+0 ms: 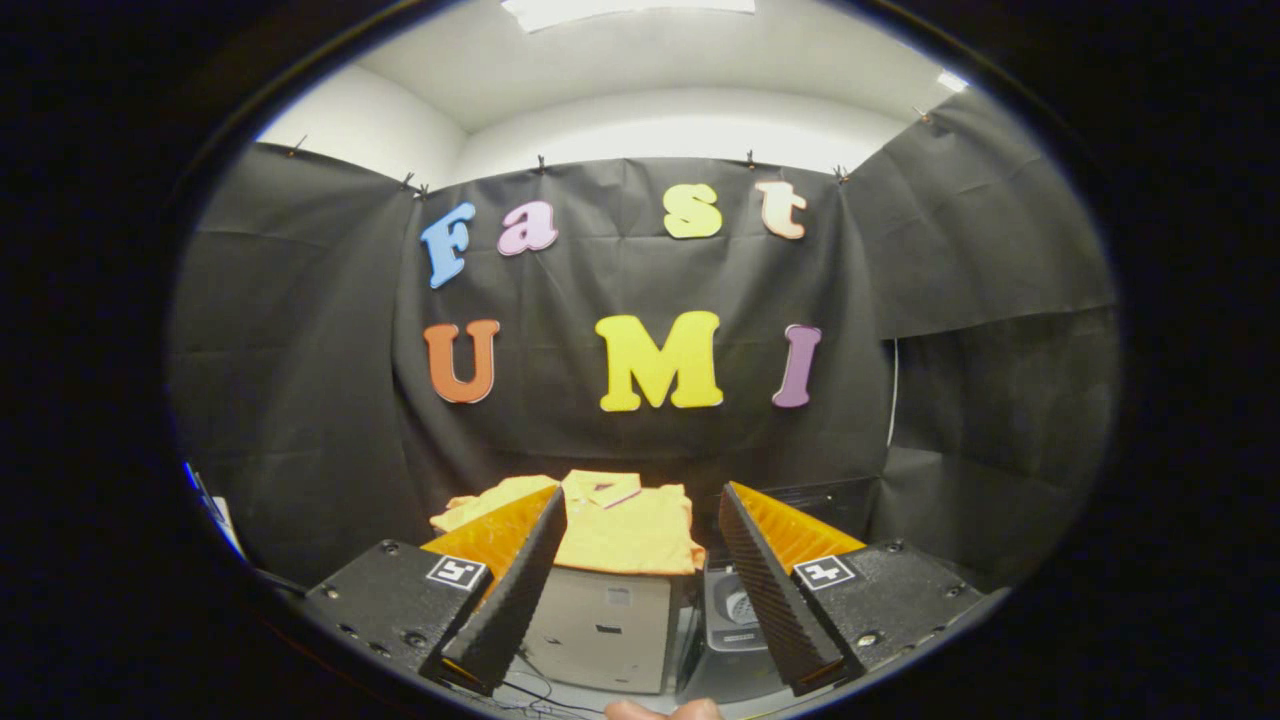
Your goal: Put the clothes into the washing machine and then close the washing machine lid.
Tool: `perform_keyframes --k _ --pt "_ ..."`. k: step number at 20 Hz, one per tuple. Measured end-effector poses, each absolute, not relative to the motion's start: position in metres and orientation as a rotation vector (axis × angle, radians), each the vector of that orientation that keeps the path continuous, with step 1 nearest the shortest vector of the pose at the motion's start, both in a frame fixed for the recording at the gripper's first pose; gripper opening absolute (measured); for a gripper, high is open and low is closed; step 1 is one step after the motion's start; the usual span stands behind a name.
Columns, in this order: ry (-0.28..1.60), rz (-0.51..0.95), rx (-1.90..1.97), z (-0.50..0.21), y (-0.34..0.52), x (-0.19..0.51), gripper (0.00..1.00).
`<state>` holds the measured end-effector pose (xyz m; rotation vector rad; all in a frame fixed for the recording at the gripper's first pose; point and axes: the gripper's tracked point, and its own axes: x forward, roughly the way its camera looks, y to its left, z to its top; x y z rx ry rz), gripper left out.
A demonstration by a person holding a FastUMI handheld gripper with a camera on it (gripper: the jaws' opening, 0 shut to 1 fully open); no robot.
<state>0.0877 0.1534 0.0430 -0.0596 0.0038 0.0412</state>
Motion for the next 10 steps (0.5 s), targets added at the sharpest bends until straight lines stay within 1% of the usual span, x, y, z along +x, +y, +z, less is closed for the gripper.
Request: perform_keyframes --k 3,10 --pt "0.055 0.081 -0.035 0.045 0.171 0.127 0.97" --pt "0.218 0.187 0.013 0.036 0.206 0.252 0.97"
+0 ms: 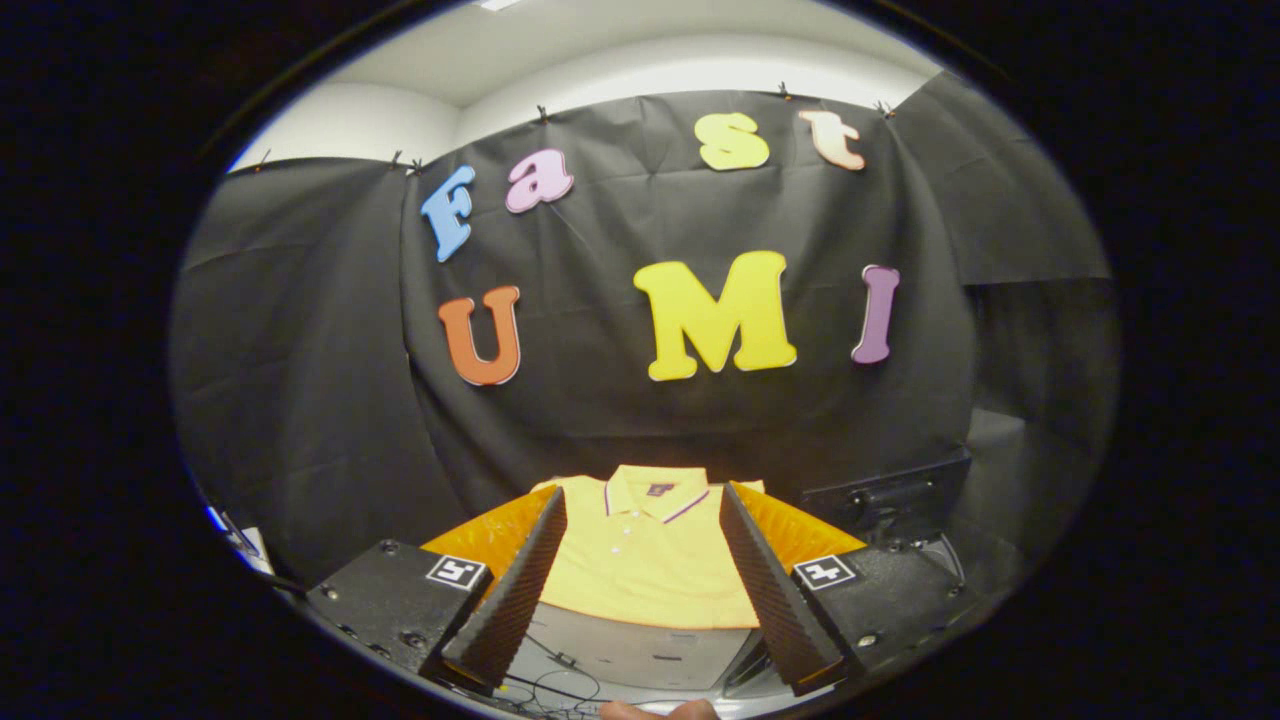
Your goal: Put the clothes into the washing machine and then close the washing machine lid.
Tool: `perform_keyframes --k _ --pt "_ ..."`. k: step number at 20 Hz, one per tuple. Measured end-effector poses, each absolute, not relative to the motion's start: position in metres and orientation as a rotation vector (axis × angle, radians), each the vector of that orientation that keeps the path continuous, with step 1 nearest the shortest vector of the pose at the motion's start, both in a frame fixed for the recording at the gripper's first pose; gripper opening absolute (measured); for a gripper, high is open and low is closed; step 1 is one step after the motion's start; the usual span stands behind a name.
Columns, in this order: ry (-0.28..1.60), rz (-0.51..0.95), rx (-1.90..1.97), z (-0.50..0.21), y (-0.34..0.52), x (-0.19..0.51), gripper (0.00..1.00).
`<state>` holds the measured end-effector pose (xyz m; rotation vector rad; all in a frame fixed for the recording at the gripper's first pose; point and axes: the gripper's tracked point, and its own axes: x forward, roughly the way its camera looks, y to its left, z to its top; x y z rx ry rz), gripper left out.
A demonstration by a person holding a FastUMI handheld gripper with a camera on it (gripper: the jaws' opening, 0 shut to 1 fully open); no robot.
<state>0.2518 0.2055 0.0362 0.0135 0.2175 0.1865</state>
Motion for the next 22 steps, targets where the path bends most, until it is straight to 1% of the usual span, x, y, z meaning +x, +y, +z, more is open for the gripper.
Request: perform_keyframes --k 3,7,9,13,17,22 --pt "0.312 0.206 0.033 0.023 0.215 0.295 0.97" --pt "0.497 0.217 0.029 -0.012 0.229 0.345 0.97" --pt "0.589 0.231 0.023 -0.026 0.238 0.358 0.96" --pt "0.712 0.233 -0.004 -0.051 0.247 0.382 0.96" --pt "0.898 0.168 -0.037 -0.083 0.248 0.399 0.95" --pt "1.058 0.125 -0.046 -0.102 0.248 0.409 0.95"
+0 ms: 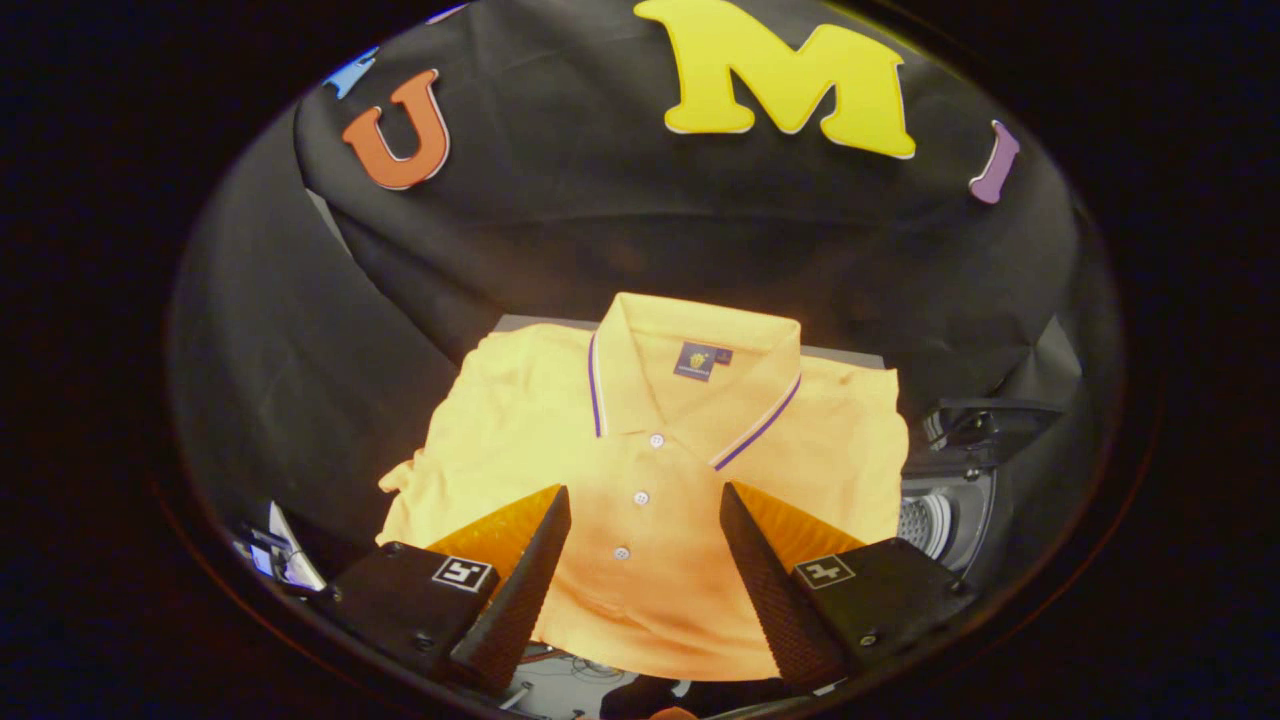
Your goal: Put the clothes into the washing machine and then close the washing machine lid.
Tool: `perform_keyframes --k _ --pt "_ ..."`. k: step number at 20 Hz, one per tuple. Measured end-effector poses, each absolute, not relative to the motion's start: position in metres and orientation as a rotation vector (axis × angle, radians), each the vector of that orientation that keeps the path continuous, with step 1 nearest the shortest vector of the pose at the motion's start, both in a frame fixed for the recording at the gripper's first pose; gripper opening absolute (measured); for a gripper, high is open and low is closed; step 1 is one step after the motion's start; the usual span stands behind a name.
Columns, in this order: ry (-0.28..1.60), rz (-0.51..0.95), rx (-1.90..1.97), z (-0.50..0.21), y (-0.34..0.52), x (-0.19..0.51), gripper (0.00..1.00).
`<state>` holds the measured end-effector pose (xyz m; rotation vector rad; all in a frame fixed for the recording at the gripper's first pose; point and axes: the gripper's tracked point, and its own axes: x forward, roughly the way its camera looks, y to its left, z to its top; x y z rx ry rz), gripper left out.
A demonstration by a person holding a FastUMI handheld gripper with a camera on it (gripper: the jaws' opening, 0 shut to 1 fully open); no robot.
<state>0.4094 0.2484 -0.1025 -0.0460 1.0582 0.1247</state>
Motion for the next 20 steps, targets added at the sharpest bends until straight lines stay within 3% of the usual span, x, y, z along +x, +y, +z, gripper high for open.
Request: perform_keyframes --k 5,20 --pt "1.24 0.09 0.013 -0.128 0.257 0.402 0.94" --pt "1.396 -0.031 -0.163 -0.147 0.26 0.406 0.91"
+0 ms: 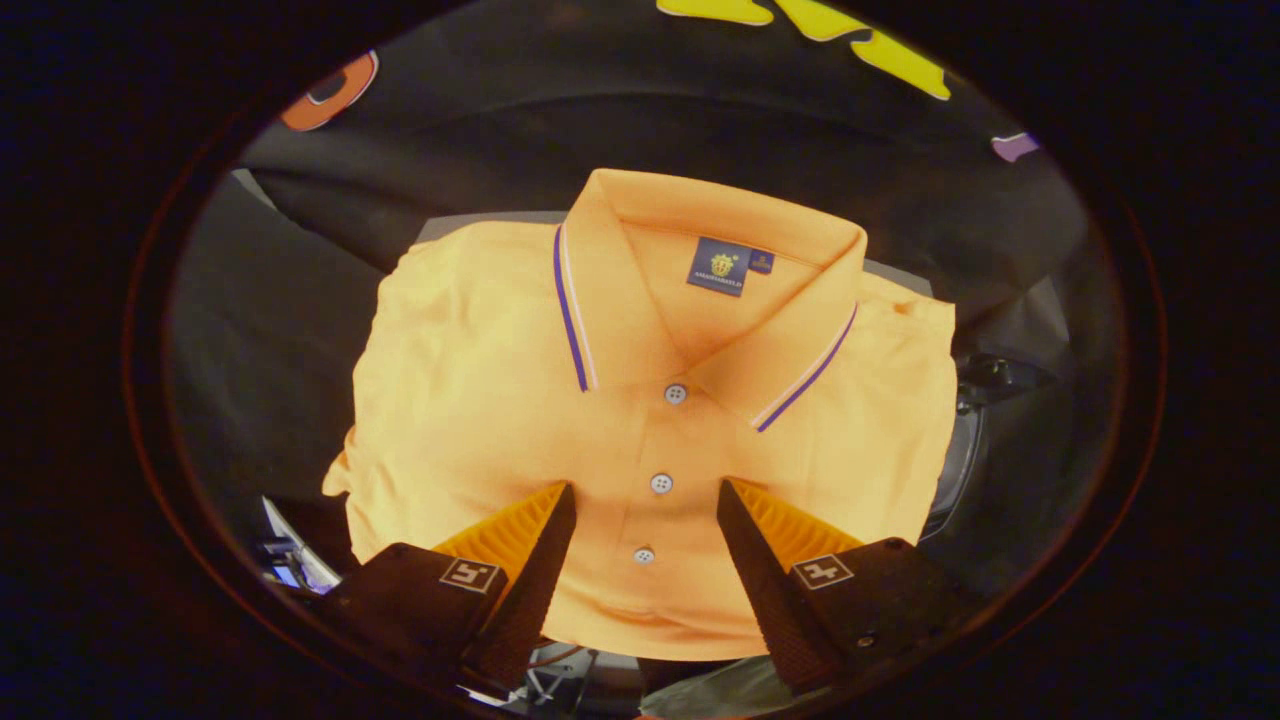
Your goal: Put the clothes into the washing machine and then close the washing machine lid.
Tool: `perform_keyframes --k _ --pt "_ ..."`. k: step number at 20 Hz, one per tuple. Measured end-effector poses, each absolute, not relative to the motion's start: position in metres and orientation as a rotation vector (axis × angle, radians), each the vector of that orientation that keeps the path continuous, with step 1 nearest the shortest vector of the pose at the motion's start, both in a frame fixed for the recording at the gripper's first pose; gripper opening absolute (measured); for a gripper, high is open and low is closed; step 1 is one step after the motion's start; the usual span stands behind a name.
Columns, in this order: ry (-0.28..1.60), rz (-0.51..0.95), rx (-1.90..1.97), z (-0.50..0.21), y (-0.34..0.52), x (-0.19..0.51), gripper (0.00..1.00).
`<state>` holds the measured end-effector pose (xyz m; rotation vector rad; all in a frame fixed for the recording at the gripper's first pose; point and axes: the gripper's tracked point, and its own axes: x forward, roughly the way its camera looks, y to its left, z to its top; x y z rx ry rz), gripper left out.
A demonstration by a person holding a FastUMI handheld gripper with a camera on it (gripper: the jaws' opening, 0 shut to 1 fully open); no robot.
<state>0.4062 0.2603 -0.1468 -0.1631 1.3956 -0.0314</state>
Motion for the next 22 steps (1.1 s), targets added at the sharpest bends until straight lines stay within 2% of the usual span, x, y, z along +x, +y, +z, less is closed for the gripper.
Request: perform_keyframes --k 13,16,22 --pt "1.396 -0.083 -0.104 -0.148 0.259 0.407 0.89" --pt "1.408 -0.066 -0.118 -0.148 0.256 0.407 0.85" --pt "1.409 -0.055 -0.113 -0.146 0.249 0.408 0.69"
